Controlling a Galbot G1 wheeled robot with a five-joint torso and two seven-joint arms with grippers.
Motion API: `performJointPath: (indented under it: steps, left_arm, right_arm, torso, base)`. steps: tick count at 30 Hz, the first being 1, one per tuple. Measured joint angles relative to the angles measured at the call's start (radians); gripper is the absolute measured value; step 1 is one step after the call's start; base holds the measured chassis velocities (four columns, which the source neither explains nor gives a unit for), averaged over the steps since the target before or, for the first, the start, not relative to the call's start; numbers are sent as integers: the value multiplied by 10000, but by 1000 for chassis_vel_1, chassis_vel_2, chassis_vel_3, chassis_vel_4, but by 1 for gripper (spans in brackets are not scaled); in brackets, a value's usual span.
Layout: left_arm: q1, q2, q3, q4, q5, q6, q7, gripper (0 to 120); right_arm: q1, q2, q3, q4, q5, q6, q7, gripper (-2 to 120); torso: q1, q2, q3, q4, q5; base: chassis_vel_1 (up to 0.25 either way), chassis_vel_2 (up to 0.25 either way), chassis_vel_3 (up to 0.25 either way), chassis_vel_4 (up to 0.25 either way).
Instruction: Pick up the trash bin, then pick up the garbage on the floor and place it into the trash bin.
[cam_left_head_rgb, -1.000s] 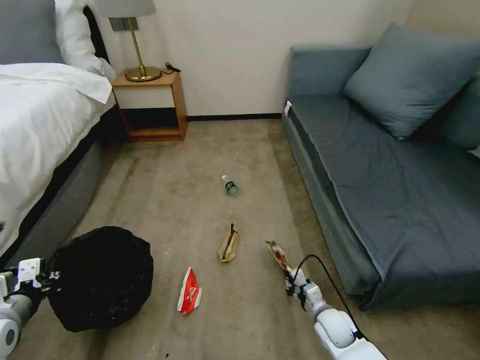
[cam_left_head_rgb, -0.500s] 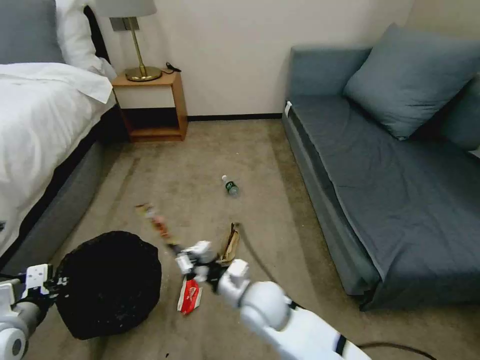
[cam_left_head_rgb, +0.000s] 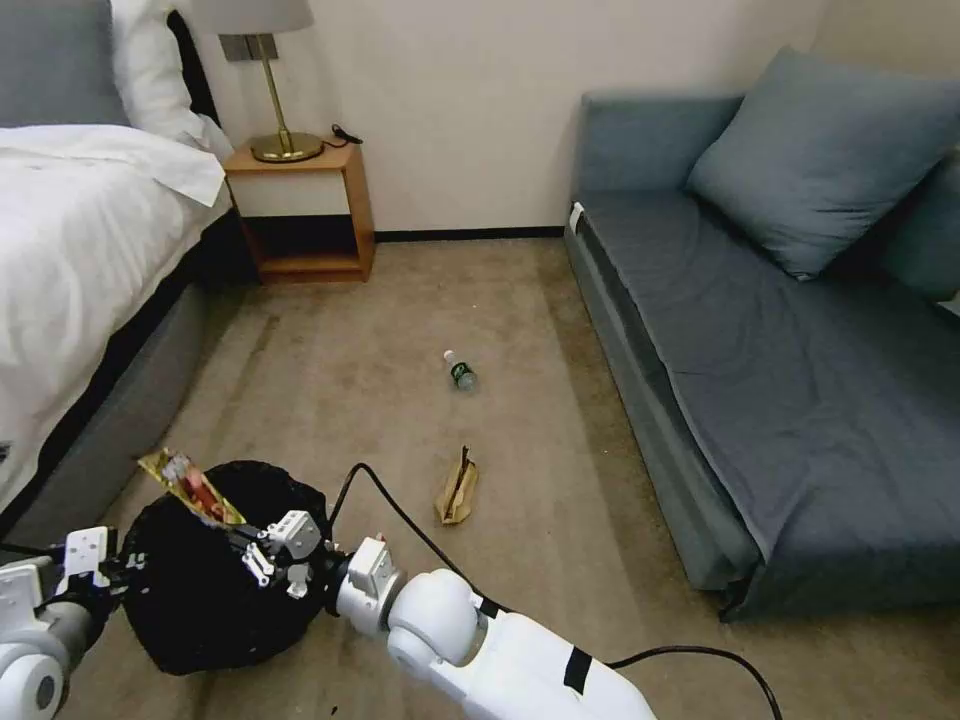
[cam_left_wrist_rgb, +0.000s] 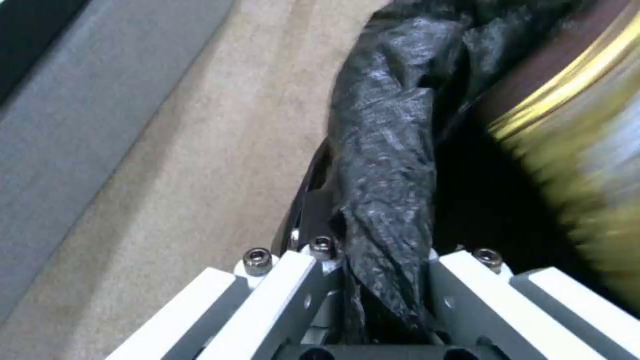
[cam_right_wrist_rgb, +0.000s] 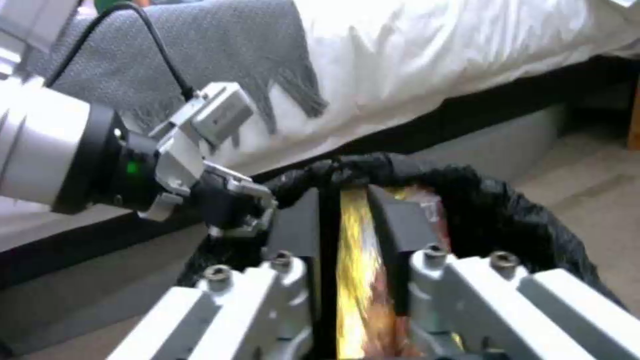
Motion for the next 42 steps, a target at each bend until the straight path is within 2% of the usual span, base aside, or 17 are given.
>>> performJointPath:
  steps: [1, 4, 5, 7, 10, 11, 12, 14, 15, 21, 27, 34, 38, 40, 41, 42]
  left_arm:
    - [0, 0, 0, 0, 0, 0, 0, 3]
    - [-28, -11, 13, -10, -5, 4, 0, 3]
    - [-28, -11, 13, -10, -5, 4, 0, 3]
    - [-52, -25, 3, -12, -11, 6, 0, 3]
    - [-63, -27, -29, -12, -17, 5, 1, 3]
    - [-78, -24, -72, -11, -28, 5, -2, 3]
    - [-91, -18, -76, -6, -36, 5, -1, 3]
    - [-158, 24, -93, 92, -67, 1, 0, 3]
    - [-158, 24, -93, 92, -67, 1, 0, 3]
    - [-314, 239, -134, 418, -198, -12, 0, 3]
    - [-455, 384, -251, 563, -303, -18, -8, 3]
    - [-518, 375, -242, 494, -320, -17, -18, 3]
    - [-626, 371, -252, 473, -335, -16, -30, 3]
    - [-702, 384, -330, 401, -413, -4, -50, 3]
    - [-702, 384, -330, 401, -413, -4, -50, 3]
    - [-692, 384, -364, 334, -443, 5, -50, 3]
  right_arm:
    - [0, 0, 0, 0, 0, 0, 0, 23]
    - [-176, 22, 154, 39, -255, 16, 98, 36]
    - [-176, 22, 154, 39, -255, 16, 98, 36]
    - [-449, 4, 558, 175, -765, 327, 345, 47]
    - [-788, -91, 1100, 430, -1293, 555, 586, 51]
    - [-1174, -284, 1744, 737, -1749, 800, 810, 60]
    - [-1306, -346, 1941, 833, -1871, 884, 848, 61]
    - [-2291, -768, 3371, 1387, -2556, 1467, 965, 74]
    - [-2291, -768, 3371, 1387, -2556, 1467, 965, 74]
    - [-3783, -1481, 5254, 1650, -3139, 2283, 943, 96]
    - [-4417, -2029, 5780, 1556, -3432, 2509, 803, 100]
    - [-4290, -2404, 5576, 1140, -3673, 2508, 556, 100]
    - [-3909, -2895, 5168, 673, -4006, 2442, -35, 100]
    - [-3407, -3374, 4751, 235, -4533, 2433, -753, 100]
    - [-3407, -3374, 4751, 235, -4533, 2433, -753, 100]
    - [-2994, -3604, 4412, -31, -4947, 2463, -1207, 100]
  torso:
    - [0, 0, 0, 0, 0]
    - [0, 0, 0, 1, 1]
    - [0, 0, 0, 1, 1]
    - [0, 0, 0, 1, 2]
    - [0, 0, 0, 2, 2]
    - [0, 0, -1, -2, 2]
    - [0, 0, -1, 1, 4]
    - [0, 0, -1, -1, 4]
    - [0, 0, -1, -1, 4]
    - [0, 0, -1, -2, 6]
    - [-1, 1, -2, 2, 5]
    - [0, 2, -1, 1, 6]
    - [0, 1, 0, 1, 5]
    - [2, 1, 3, -8, 3]
    - [2, 1, 3, -8, 3]
    - [1, 1, 3, -6, 4]
  base:
    - [0, 0, 0, 0]
    - [0, 0, 0, 0]
    - [0, 0, 0, 0]
    - [0, 0, 0, 0]
    - [0, 0, 0, 0]
    - [0, 0, 0, 0]
    - [0, 0, 0, 0]
    - [0, 0, 0, 0]
    - [0, 0, 0, 0]
    - [0, 0, 0, 0]
    - [-7, 11, 8, -8]
    - [-107, 126, 115, -99]
    - [-214, 195, 217, -181]
    - [-186, 155, 135, -159]
    - [-156, 155, 101, -142]
    - [-87, 101, 101, -68]
